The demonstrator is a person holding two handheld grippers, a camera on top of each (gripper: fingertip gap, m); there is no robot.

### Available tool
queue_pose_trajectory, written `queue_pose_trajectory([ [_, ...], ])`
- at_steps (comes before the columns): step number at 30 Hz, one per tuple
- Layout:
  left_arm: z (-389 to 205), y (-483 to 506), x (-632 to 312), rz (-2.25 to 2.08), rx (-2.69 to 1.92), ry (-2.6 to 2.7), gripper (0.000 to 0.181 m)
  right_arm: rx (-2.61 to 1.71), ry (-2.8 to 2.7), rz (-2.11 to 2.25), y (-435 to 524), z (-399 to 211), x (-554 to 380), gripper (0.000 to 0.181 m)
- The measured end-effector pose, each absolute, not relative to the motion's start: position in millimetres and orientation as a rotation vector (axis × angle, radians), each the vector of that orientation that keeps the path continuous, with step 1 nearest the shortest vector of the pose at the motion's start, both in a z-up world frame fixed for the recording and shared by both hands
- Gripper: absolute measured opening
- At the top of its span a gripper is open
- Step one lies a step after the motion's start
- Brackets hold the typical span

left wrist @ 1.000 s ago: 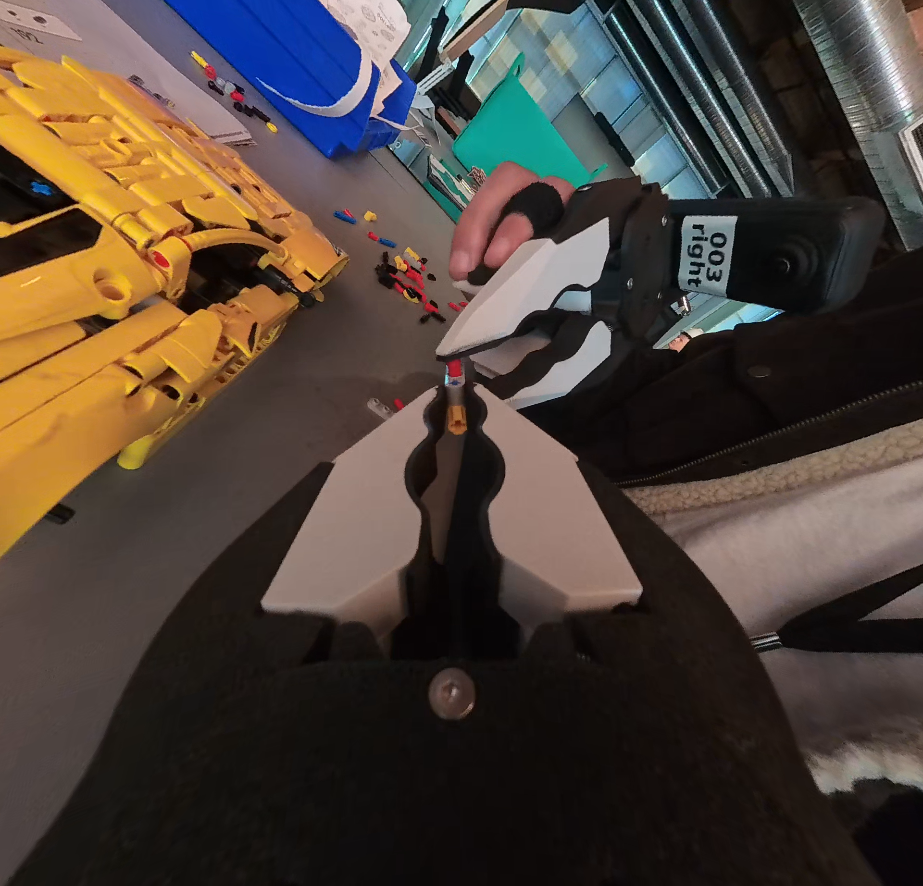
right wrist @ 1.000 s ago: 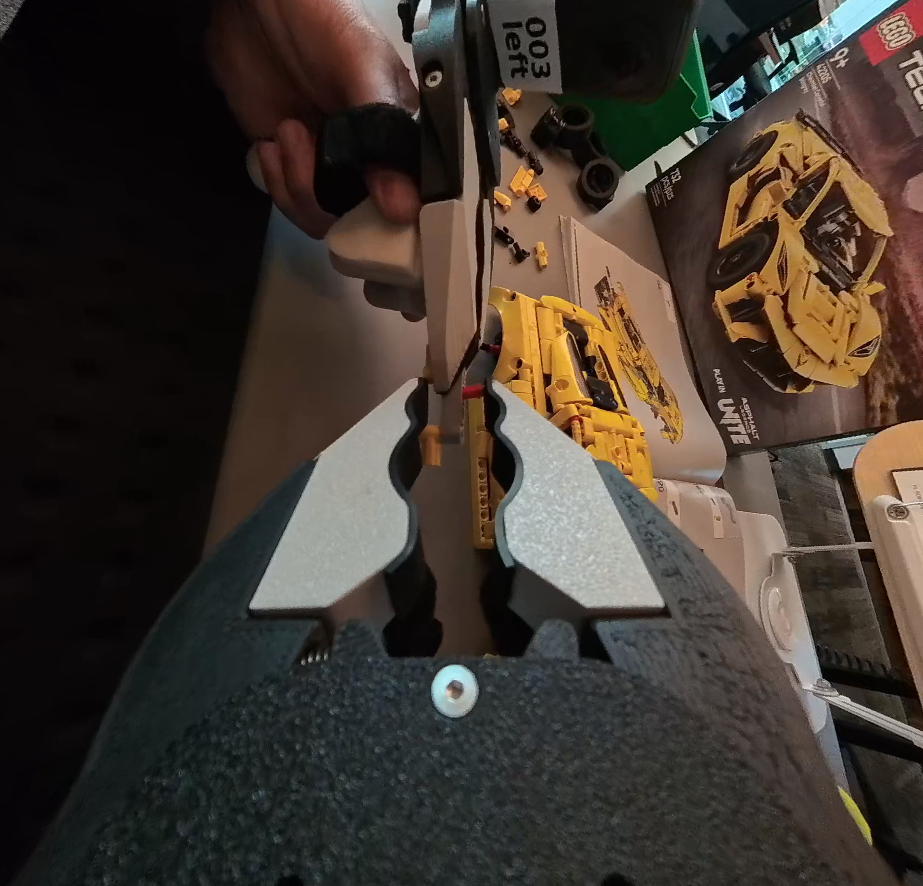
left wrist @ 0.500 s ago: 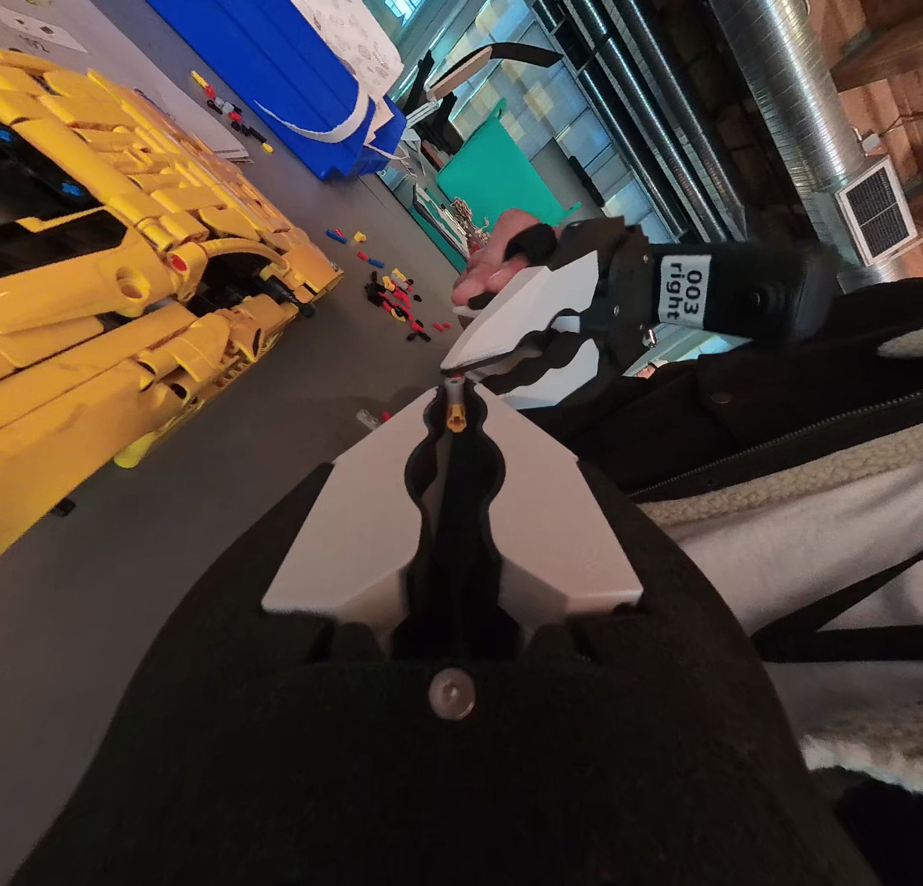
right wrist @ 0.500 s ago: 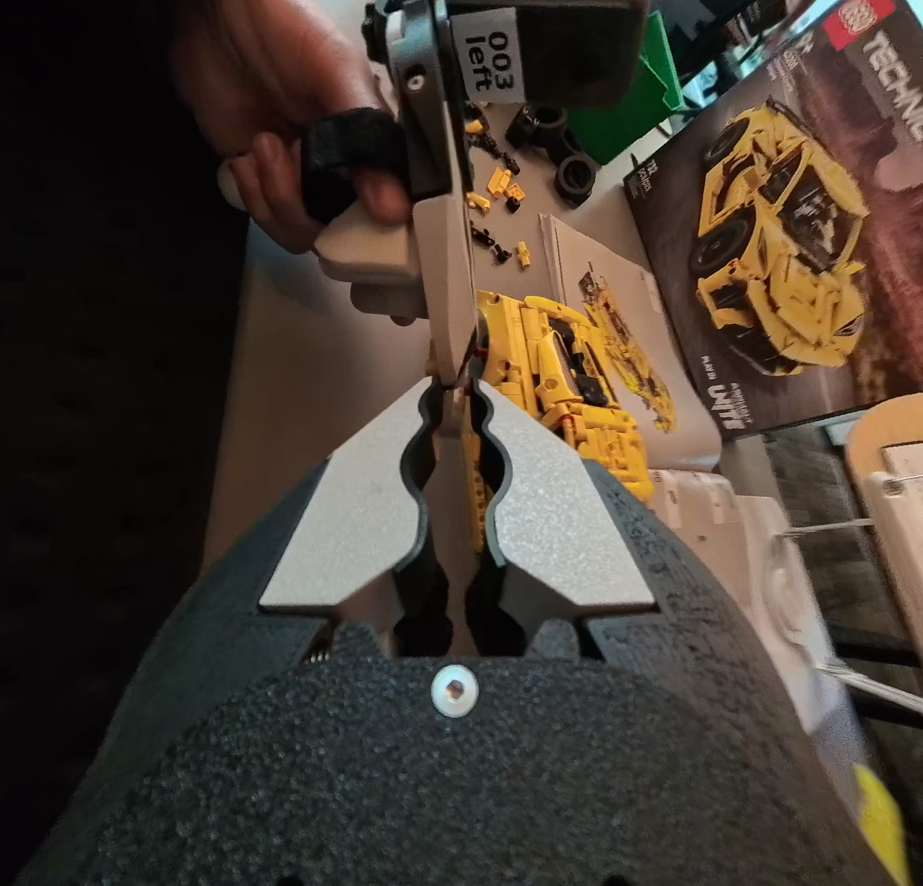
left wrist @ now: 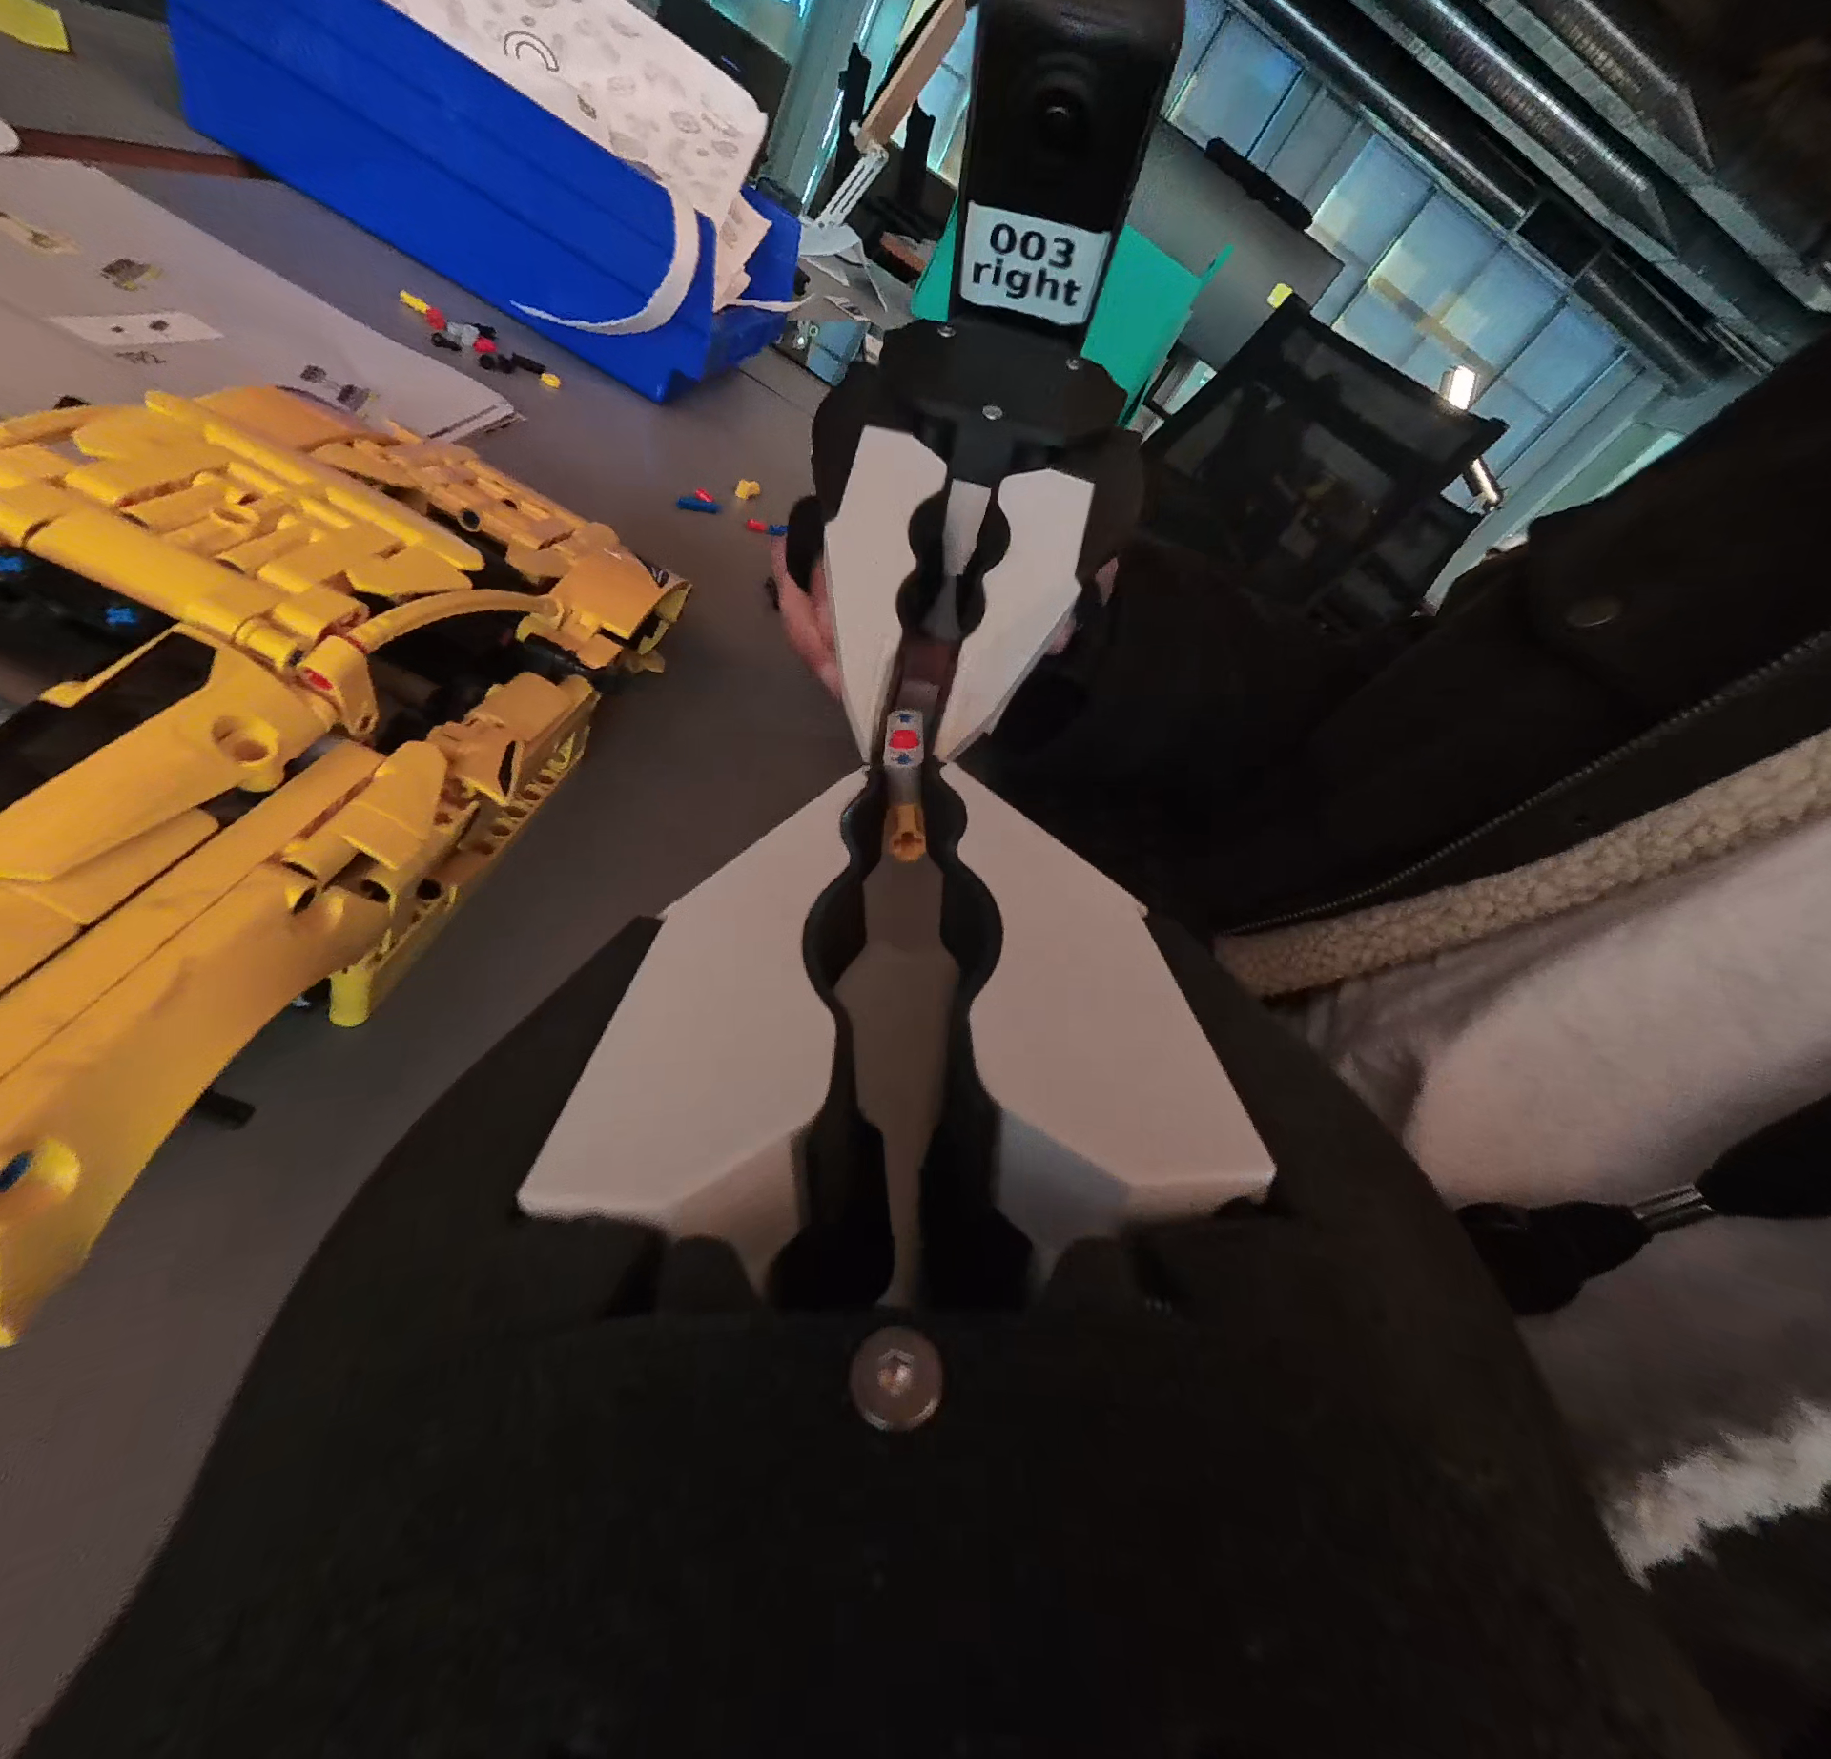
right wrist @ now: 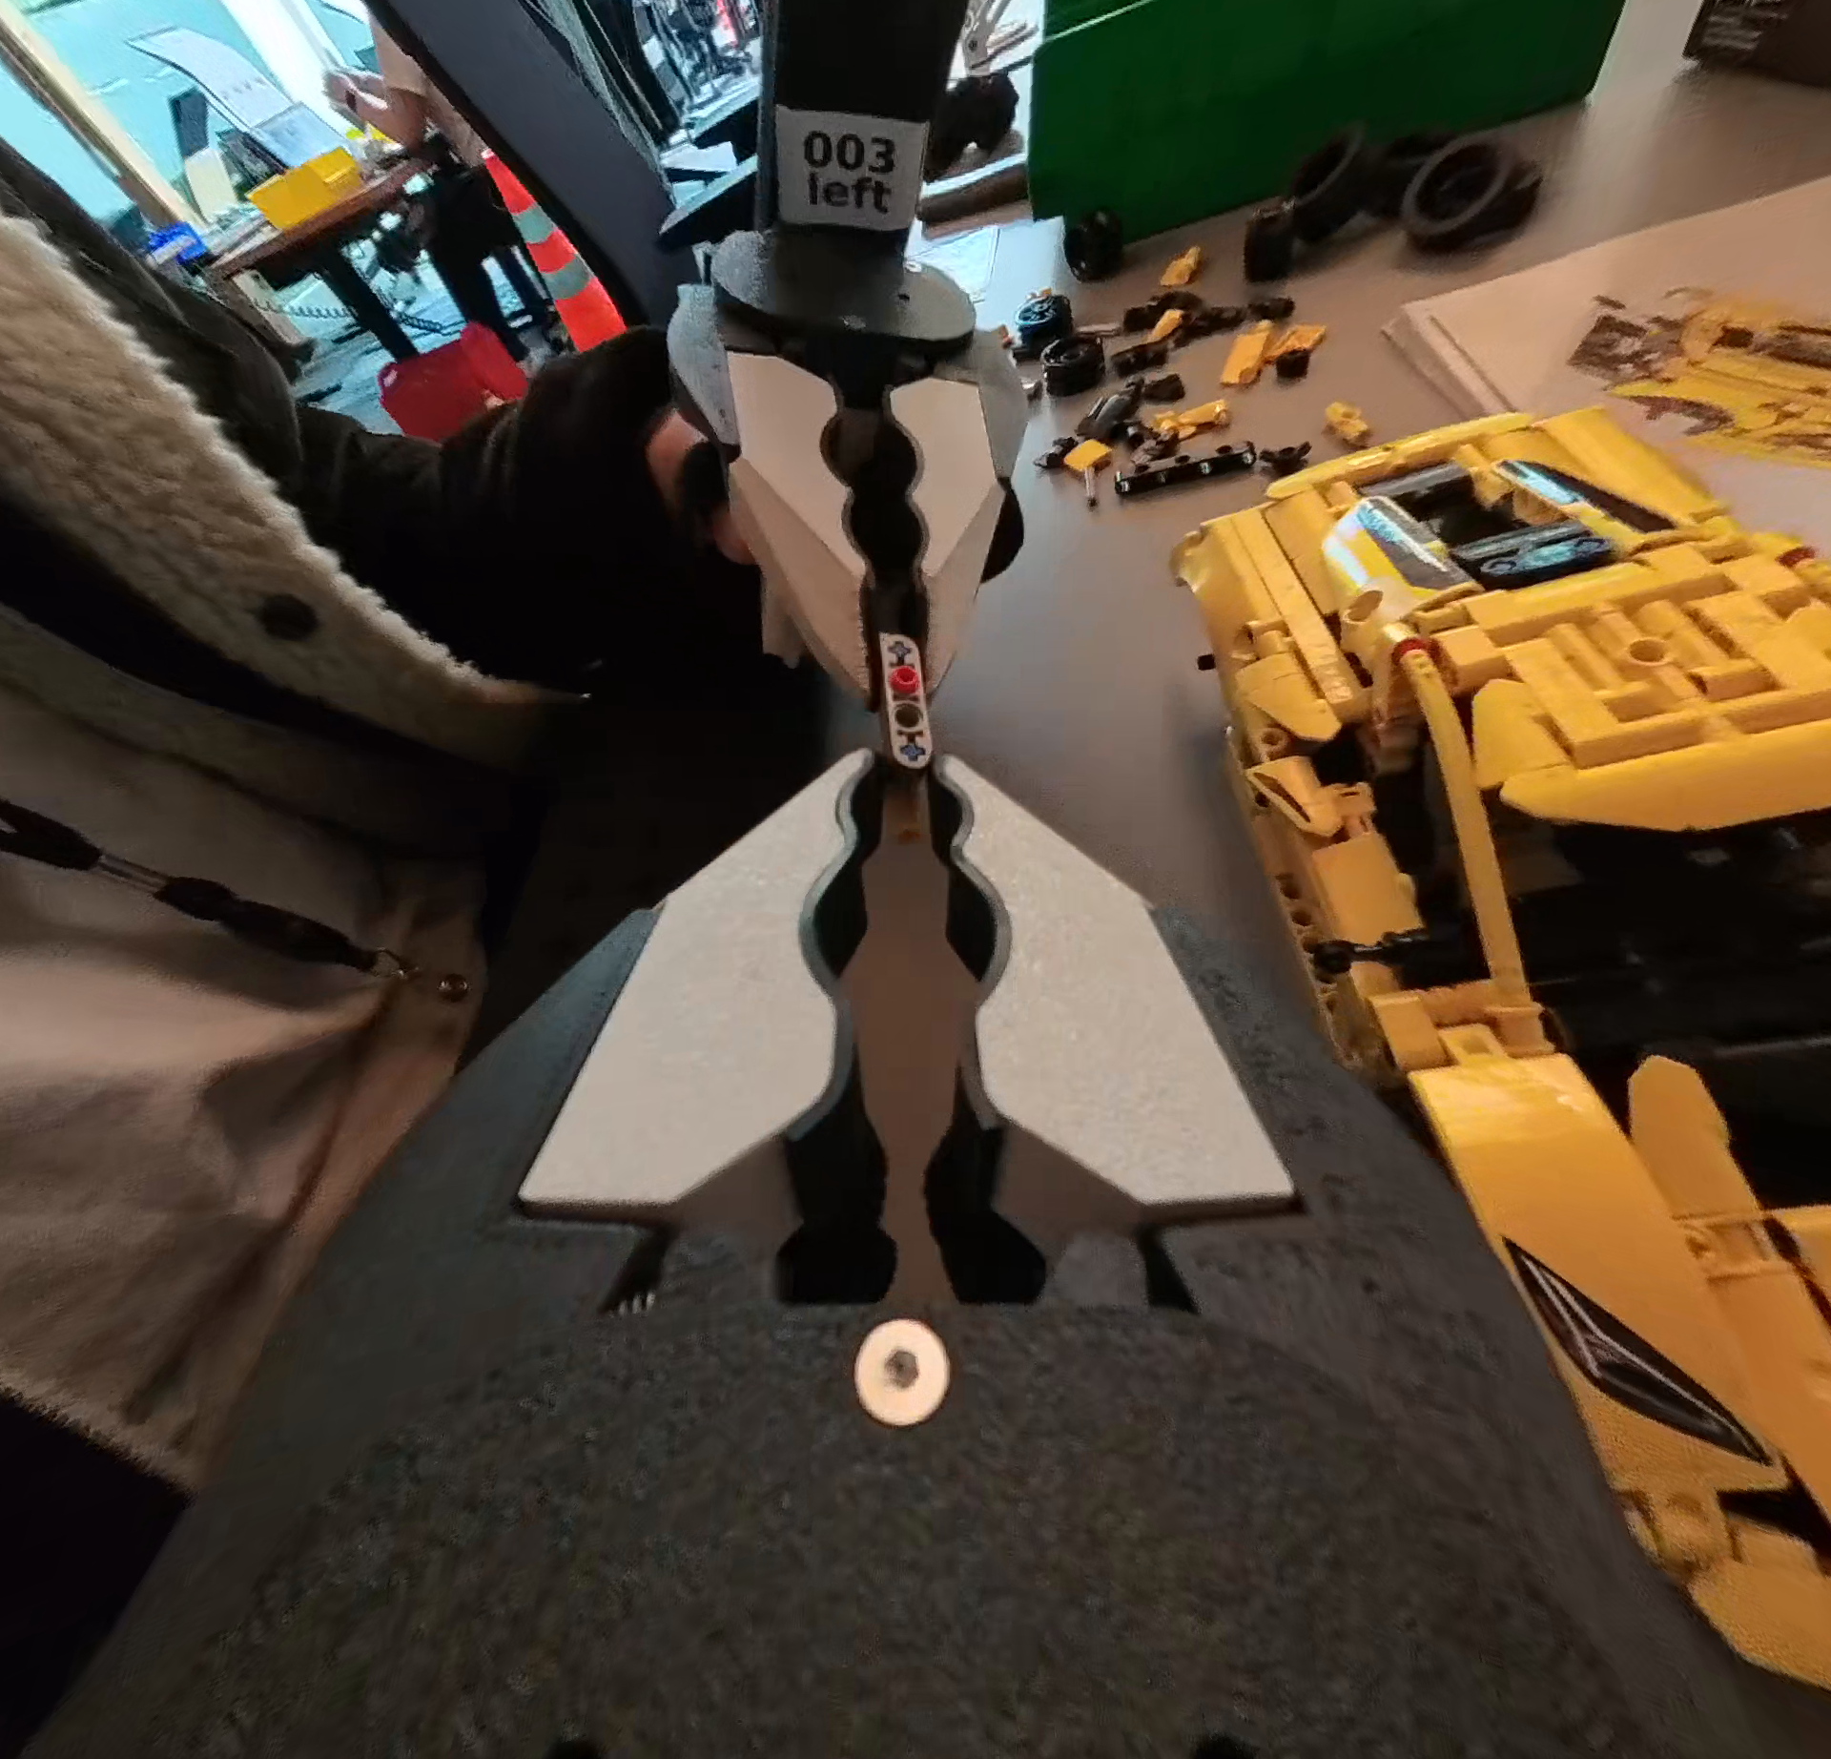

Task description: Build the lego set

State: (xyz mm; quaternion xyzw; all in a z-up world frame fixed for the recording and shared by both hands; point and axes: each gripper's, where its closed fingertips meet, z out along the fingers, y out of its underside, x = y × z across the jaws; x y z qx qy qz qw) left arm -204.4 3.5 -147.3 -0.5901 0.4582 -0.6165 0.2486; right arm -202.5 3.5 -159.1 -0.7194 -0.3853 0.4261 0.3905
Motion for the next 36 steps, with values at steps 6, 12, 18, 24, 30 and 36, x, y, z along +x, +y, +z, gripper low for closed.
queue_pose_trajectory([
  [6, -118, 21, -206, -1.875, -1.540, 0.982, 0.007, -1.787, -0.683, 1.388, 13, -140, -216, 0.006],
  [12, -112, 43, -214, -1.877, -1.536, 0.803, 0.023, -1.679, -0.387, 1.533, 34, -119, -216, 0.006],
  [18, -112, 40, -212, -1.894, -1.528, 0.816, 0.010, -1.691, -0.395, 1.481, 37, -122, -222, 0.006],
  [24, -113, 35, -210, -1.881, -1.526, 0.851, 0.007, -1.699, -0.418, 1.487, 35, -124, -226, 0.006],
  [30, -111, 32, -211, -1.901, -1.513, 0.865, 0.007, -1.695, -0.431, 1.499, 32, -123, -226, 0.005],
  [36, -109, 33, -213, -1.894, -1.502, 0.859, 0.007, -1.674, -0.407, 1.515, 33, -119, -222, 0.005],
])
